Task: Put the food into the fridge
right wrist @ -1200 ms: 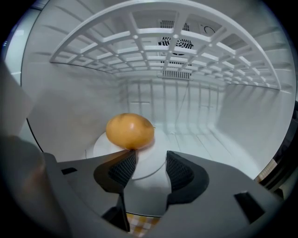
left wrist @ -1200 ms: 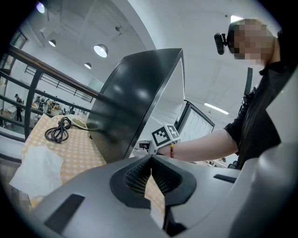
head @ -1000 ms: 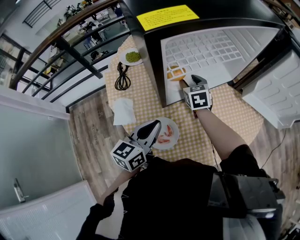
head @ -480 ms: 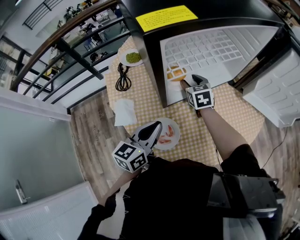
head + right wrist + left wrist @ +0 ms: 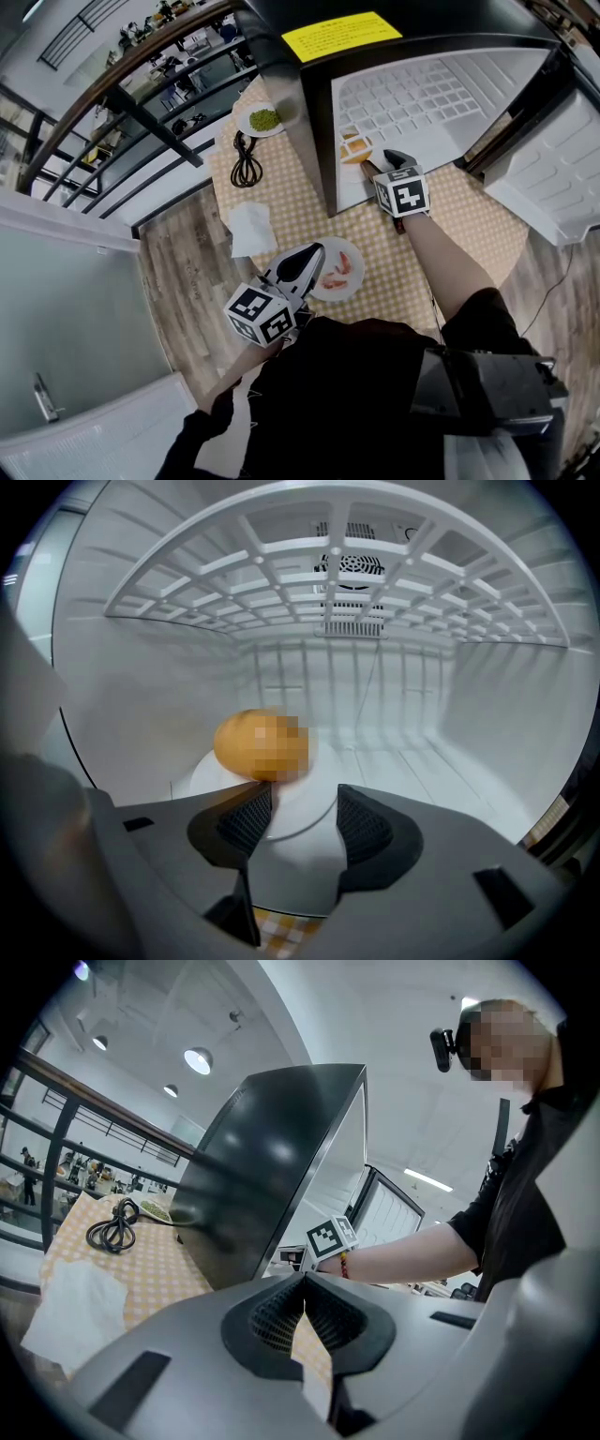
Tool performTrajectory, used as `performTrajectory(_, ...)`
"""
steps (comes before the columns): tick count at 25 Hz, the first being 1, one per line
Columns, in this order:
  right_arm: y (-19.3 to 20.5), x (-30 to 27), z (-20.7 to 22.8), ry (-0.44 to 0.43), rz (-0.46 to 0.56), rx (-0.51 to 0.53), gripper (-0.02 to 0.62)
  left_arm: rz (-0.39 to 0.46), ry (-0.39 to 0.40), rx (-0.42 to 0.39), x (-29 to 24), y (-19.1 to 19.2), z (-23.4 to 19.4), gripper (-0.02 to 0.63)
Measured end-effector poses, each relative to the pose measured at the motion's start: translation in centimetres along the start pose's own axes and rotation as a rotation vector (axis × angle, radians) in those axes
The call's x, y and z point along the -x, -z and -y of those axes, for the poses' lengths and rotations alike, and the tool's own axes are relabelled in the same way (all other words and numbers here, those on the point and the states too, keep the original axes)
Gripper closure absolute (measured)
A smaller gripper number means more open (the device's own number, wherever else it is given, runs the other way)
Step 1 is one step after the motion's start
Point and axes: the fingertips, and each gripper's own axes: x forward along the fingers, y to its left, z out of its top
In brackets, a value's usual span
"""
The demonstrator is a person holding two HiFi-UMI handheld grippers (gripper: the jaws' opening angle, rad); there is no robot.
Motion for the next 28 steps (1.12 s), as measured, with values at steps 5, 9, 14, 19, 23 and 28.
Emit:
performTrajectory(5,0.0,0.3,0.0,0.023,-0.006,-0.026,0.382,0.033,0.027,-0.023,1.6,-1.3,-1.4,0.592)
performTrajectory(9,0.0,0.3,0.1,0.011,0.007,-0.072,0.382,0.026,0.059,-0.131,2.8,-1.5,-1.6,0.592)
performTrajectory(14,0.0,0.3,-0.3,0.015,0.018,-0.09,0.382,-0.008,0.087,-0.216,3.9,-0.9,-1.5,0.592)
performTrajectory(19,-0.1,0.3,-0.3,0.018,0.02,-0.089,0.382,0.046,0.162,-0.189,4.6,-1.4,0.0,0.592)
performTrajectory(23,0.2,0.3,0.2,0.026,0.02,-0.074,0.379,0.052,0.106,-0.209,4.9,-1.2,-0.1,0.592)
performTrajectory(28,0.2,0.7,0.5,0.038,0.03,-0.064,0.373,0.057,0.036,-0.225,5.1,-0.8,0.3,0.592)
